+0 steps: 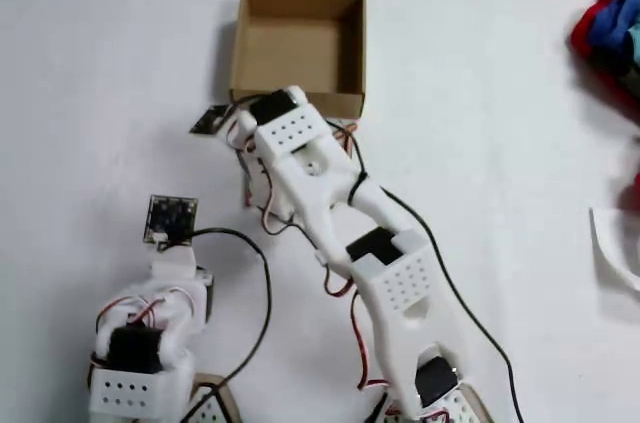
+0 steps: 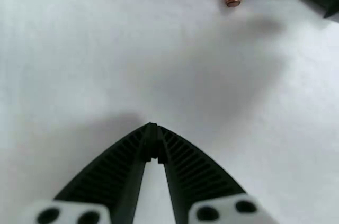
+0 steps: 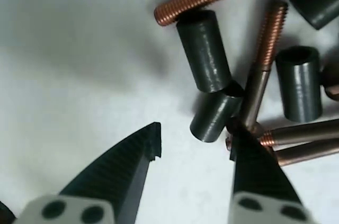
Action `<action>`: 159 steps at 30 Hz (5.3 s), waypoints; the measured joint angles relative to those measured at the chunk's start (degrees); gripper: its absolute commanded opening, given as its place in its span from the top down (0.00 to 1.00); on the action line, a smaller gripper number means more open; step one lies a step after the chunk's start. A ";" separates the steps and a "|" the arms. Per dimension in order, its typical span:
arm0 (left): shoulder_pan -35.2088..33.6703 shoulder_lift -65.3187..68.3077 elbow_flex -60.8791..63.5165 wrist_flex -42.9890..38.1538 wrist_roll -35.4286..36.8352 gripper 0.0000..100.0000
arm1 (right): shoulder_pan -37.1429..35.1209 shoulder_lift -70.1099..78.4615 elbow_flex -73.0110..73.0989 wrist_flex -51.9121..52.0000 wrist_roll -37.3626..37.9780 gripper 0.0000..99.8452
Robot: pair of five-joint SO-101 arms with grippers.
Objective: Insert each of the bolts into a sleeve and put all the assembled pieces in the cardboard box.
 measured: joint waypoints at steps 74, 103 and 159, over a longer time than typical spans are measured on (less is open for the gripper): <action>0.00 0.00 0.00 0.00 0.00 0.98 | -1.14 6.68 -1.76 -8.09 1.93 0.80; -0.09 0.00 0.00 0.00 0.00 0.98 | -1.23 8.62 -4.75 -7.91 1.93 0.98; -0.09 0.00 0.00 -1.49 0.00 0.98 | 7.47 -48.26 69.71 -53.19 -20.75 0.98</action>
